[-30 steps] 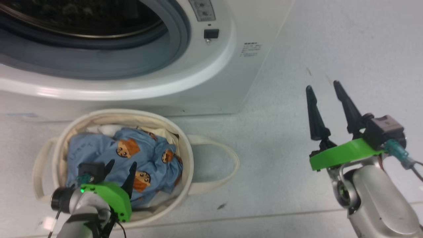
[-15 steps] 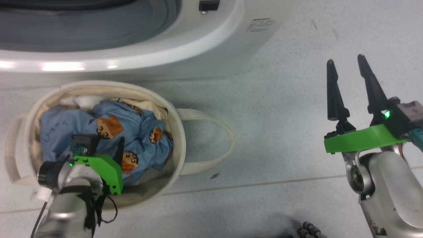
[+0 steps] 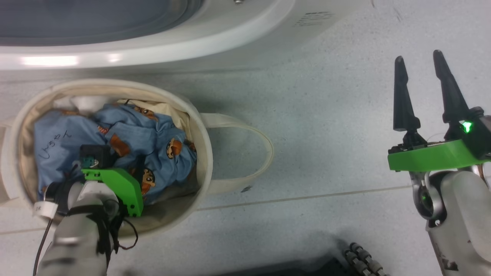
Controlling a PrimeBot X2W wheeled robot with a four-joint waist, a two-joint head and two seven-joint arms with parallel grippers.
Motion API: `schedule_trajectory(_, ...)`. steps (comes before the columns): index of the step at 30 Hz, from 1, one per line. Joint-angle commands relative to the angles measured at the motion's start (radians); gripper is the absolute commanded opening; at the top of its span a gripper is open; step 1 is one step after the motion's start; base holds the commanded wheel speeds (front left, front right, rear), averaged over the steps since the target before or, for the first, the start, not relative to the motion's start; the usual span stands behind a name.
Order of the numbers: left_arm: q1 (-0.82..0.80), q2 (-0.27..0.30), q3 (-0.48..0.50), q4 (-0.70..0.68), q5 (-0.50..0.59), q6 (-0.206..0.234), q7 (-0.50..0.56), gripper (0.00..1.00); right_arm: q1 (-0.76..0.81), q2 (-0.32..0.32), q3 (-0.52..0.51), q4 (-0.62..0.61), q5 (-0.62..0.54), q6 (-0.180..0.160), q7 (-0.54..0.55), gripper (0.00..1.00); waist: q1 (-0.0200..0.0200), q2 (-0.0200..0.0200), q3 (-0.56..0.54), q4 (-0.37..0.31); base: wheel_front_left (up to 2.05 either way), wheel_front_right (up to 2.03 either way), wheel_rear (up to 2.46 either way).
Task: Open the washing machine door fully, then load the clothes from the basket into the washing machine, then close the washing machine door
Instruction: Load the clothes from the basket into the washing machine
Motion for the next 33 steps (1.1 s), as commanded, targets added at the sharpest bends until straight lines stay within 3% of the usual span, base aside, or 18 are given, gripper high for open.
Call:
schedule_trajectory(1, 0.015, 0.027, 0.023, -0.001, -0.007, -0.005, 0.011, 1.00, 0.030, -0.014, 0.005, -0.035, -0.007, 0.007, -0.012, 1.00, 0.0001, 0.0000, 0.013, -0.007, 0.00, 0.00, 0.00)
schedule_trajectory(9, -0.003, 0.024, 0.027, 0.000, -0.028, -0.004, 0.046, 1.00, 0.038, -0.008, -0.012, -0.047, -0.009, 0.007, -0.012, 1.00, 0.0001, 0.0000, 0.031, -0.006, 0.00, 0.00, 0.00)
schedule_trajectory(10, -0.004, 0.024, 0.028, 0.000, -0.031, -0.004, 0.047, 0.94, 0.037, -0.008, -0.011, -0.047, -0.009, 0.007, -0.012, 1.00, 0.0001, 0.0000, 0.030, -0.006, 0.00, 0.00, 0.00)
schedule_trajectory(11, -0.005, 0.024, 0.029, 0.000, -0.035, -0.005, 0.046, 0.54, 0.036, -0.007, -0.009, -0.046, -0.009, 0.007, -0.012, 1.00, 0.0001, 0.0000, 0.029, -0.004, 0.00, 0.00, 0.00)
schedule_trajectory(12, -0.003, 0.023, 0.029, 0.000, -0.041, -0.009, 0.048, 0.00, 0.032, -0.006, -0.006, -0.044, -0.008, 0.007, -0.012, 1.00, 0.0001, 0.0000, 0.024, 0.000, 0.00, 0.00, 0.00)
schedule_trajectory(18, 0.005, 0.010, 0.032, 0.000, -0.063, -0.026, 0.001, 0.00, 0.018, -0.001, 0.006, -0.022, 0.002, 0.007, -0.012, 1.00, 0.0001, 0.0000, -0.028, 0.023, 0.00, 0.00, 0.00)
schedule_trajectory(25, 0.062, 0.000, 0.009, -0.015, -0.067, -0.050, -0.079, 0.00, 0.002, 0.034, 0.045, 0.045, 0.042, 0.007, -0.012, 1.00, 0.0001, 0.0000, -0.171, 0.045, 0.00, 0.00, 0.00)
schedule_trajectory(33, 0.198, 0.007, 0.023, -0.252, -0.059, -0.056, -0.088, 0.00, 0.029, 0.052, 0.081, 0.119, 0.086, 0.007, -0.012, 1.00, 0.0001, 0.0000, -0.348, 0.086, 0.00, 0.00, 0.00)
